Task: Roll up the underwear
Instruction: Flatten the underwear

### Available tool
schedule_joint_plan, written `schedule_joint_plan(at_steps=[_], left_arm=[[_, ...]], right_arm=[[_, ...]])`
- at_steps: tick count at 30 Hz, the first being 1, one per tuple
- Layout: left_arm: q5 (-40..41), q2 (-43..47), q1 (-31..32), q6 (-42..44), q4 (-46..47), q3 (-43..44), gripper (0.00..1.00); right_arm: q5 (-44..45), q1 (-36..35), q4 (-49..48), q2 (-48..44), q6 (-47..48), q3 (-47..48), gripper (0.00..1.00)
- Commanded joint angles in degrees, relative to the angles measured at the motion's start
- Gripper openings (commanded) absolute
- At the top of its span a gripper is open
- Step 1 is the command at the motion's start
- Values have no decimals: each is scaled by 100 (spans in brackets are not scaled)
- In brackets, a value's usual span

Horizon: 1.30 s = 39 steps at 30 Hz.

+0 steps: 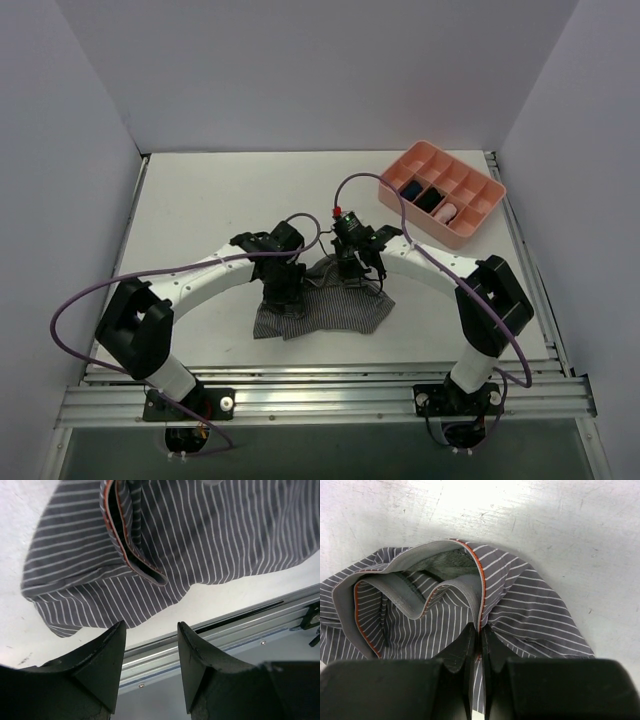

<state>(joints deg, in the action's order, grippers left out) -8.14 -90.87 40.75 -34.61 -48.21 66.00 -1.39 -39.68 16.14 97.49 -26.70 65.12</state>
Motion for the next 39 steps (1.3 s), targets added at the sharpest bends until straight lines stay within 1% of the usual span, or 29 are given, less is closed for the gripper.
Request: schedule_joint_plan(at_steps=[1,8,12,15,20,22,23,25,26,28,29,31,33,34,37,38,39], left_arm=[[268,-1,170,-484,496,-87,54],[383,-290,223,-828,996,-157,55],[436,-545,258,-933,1111,-131,55],[471,-712,293,-968,1199,-131,54],[594,-915,302,-1039,1094,-104,50],[673,-941,302,-1083,1015,-96,46],[691,-959,302,-1083,945,-96,41],[735,-950,302,-1083,892,-104,36],[752,-924,302,-1083,831,-131,28],[761,-880,302,-1074,787,-166,18],[901,-819,293,-1065,717,-157,11],[963,-757,284,-943,568,-70,4],[1008,-617,275,-768,146,253,2],[973,-546,275,-497,23,360,2],[814,-108,275,-56,-583,650,2],[823,-28,284,-2,-924,703,2],[814,103,293,42,-1067,721,2]], right_arm=[[-107,48,-23,-73,24,62,0],[-169,48,-93,-99,-46,-8,0],[-186,39,-111,-169,-81,-70,0],[-213,48,-120,-231,-99,-114,0],[-160,39,-94,-301,-64,-210,0],[-160,48,-85,-327,-55,-245,0],[-160,48,-85,-327,-46,-263,0],[-134,48,-76,-362,-46,-272,0],[-134,40,-85,-389,-37,-281,0],[-116,39,-59,-398,-11,-272,0],[-107,48,-32,-406,-2,-237,0],[-29,57,142,-441,59,-185,0],[59,48,336,-573,103,-62,0],[138,57,598,-652,130,-18,0],[481,57,1047,-1082,183,-17,0],[516,57,1136,-1353,165,-61,0],[560,48,1241,-1504,139,-122,0]])
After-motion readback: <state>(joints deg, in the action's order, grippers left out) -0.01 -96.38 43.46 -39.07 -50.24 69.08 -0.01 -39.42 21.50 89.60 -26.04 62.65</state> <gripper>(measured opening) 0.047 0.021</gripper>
